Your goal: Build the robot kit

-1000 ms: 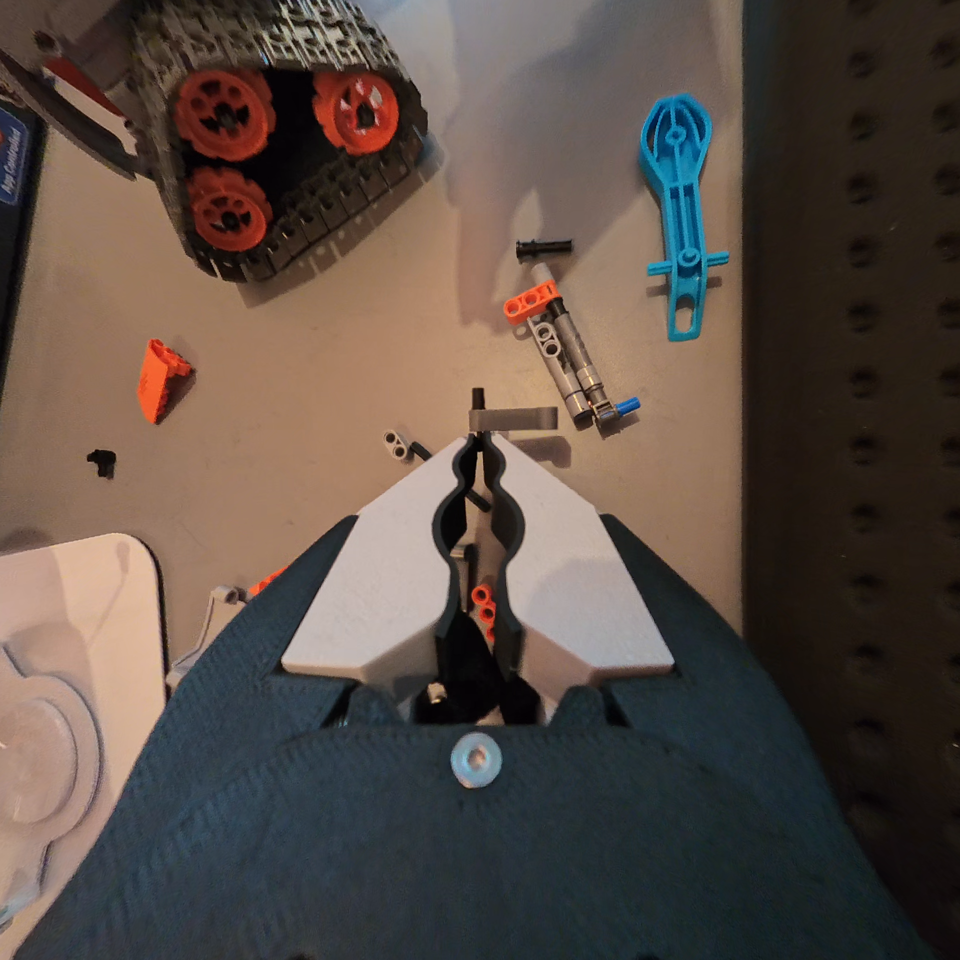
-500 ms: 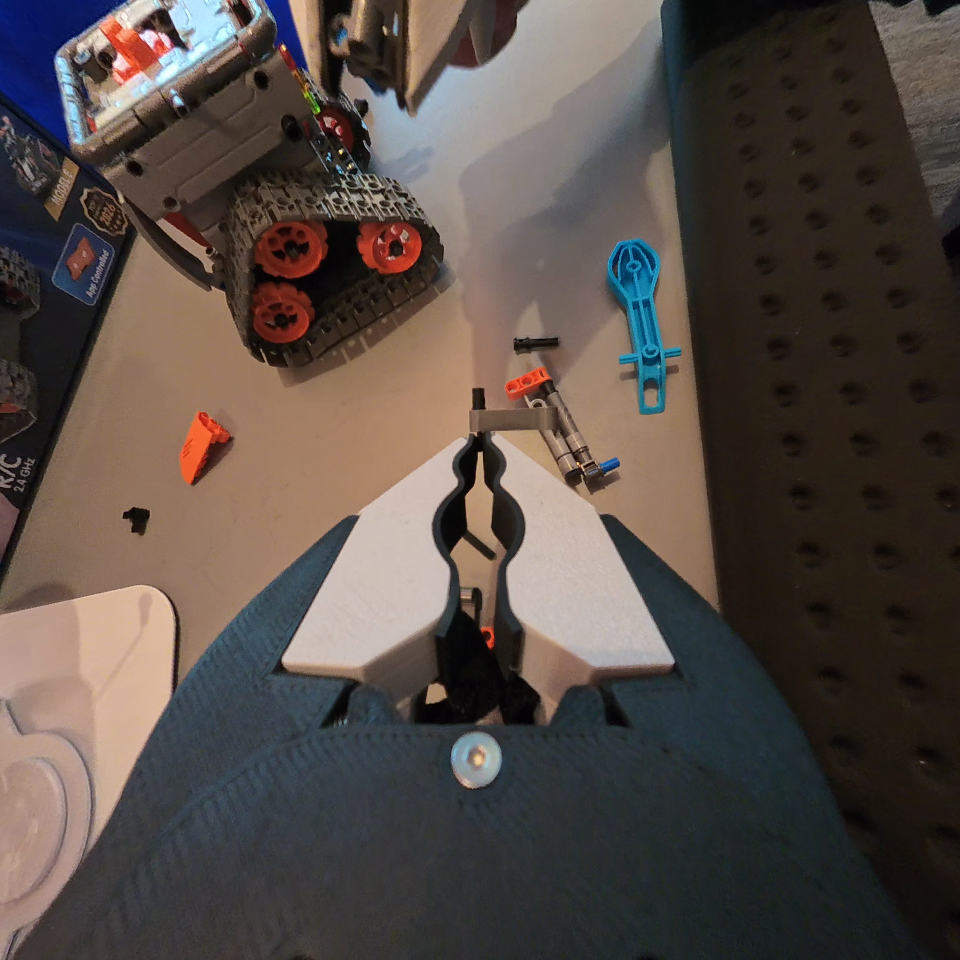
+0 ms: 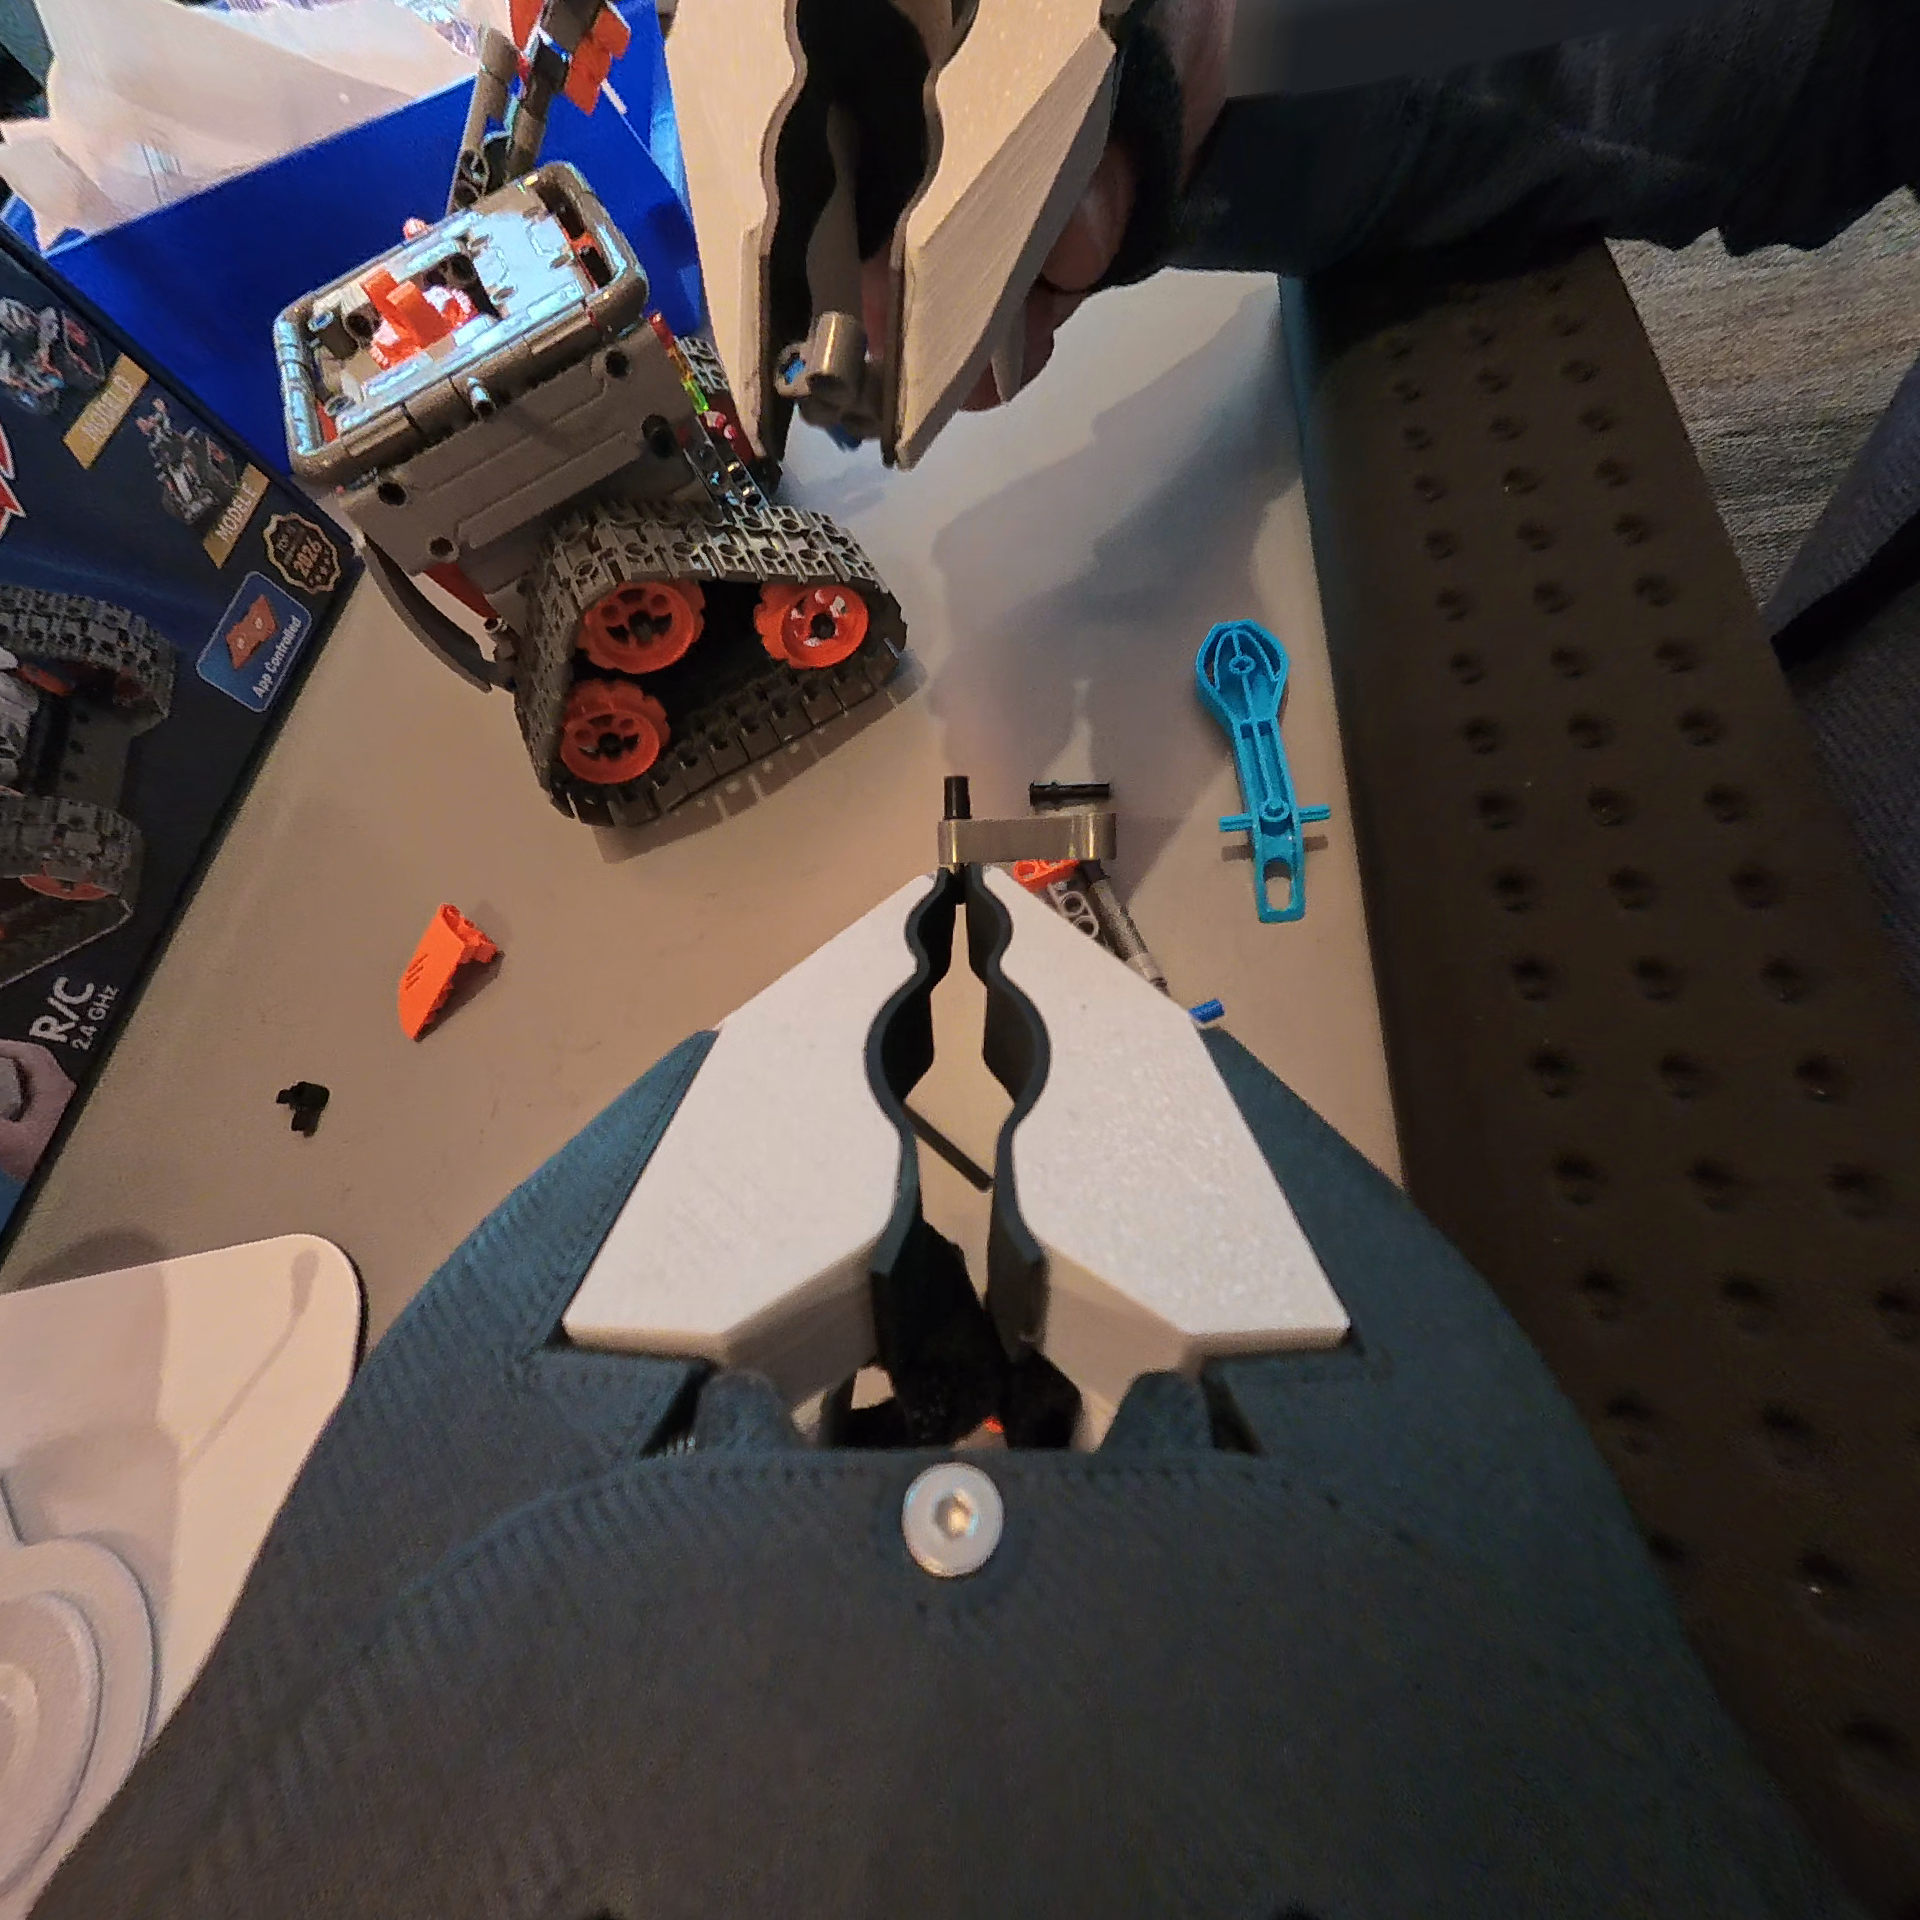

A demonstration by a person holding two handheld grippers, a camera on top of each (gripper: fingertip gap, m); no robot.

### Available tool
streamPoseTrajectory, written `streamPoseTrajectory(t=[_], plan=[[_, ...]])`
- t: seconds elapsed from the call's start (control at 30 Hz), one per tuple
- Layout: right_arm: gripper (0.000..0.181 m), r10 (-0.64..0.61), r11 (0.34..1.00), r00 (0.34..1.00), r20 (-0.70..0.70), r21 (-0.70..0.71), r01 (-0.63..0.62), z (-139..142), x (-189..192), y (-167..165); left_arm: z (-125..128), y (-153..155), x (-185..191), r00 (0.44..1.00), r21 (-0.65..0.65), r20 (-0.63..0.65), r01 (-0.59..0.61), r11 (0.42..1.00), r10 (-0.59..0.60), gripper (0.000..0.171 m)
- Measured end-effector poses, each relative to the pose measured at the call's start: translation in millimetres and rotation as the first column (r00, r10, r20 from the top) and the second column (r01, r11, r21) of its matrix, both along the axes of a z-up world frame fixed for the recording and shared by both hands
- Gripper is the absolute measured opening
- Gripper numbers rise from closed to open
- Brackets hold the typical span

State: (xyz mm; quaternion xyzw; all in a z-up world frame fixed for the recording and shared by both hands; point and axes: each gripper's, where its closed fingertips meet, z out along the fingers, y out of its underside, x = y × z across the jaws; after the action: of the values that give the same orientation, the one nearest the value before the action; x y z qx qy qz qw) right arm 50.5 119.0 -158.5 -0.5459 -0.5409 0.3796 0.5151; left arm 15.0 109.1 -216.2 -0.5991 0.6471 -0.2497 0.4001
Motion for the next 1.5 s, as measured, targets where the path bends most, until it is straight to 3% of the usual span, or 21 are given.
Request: streamPoseTrajectory(t=[0.27, 0.57, 0.87, 1.13, 1.5], plan=[[0.015, 0.001, 1.000, 1.000, -0.007, 0.013, -0.001, -2.8, -3.7, 0.5, 10.4, -0.8, 3.9, 0.998, 0.009, 0.055, 0.003, 1.000, -0.004, 0.000], [0.014, -0.001, 0.991, 1.000, 0.025, 0.136, -0.003, -6.4, -10.5, -5.2, 23.7, -3.3, 8.2, 0.992, 0.039, 0.122, 0.012, 0.999, -0.017, 0.000], [0.014, 0.071, 0.992, 0.996, -0.057, 0.106, -0.065, 0.8, -15.0, -15.2, 32.2, -10.1, 14.3, 0.980, 0.016, 0.193, 0.045, 0.999, -0.047, 0.000], [0.014, 0.148, 0.985, 0.988, -0.045, 0.096, -0.143, -4.0, -20.4, -27.7, 33.7, -19.2, 18.2, 0.970, -0.018, 0.225, 0.095, 0.995, -0.089, 0.000], [0.014, 0.153, 0.986, 0.987, -0.039, 0.078, -0.150, -5.2, -21.7, -29.8, 32.5, -21.3, 18.9, 0.966, 0.048, 0.234, 0.101, 0.994, -0.109, 0.000]])
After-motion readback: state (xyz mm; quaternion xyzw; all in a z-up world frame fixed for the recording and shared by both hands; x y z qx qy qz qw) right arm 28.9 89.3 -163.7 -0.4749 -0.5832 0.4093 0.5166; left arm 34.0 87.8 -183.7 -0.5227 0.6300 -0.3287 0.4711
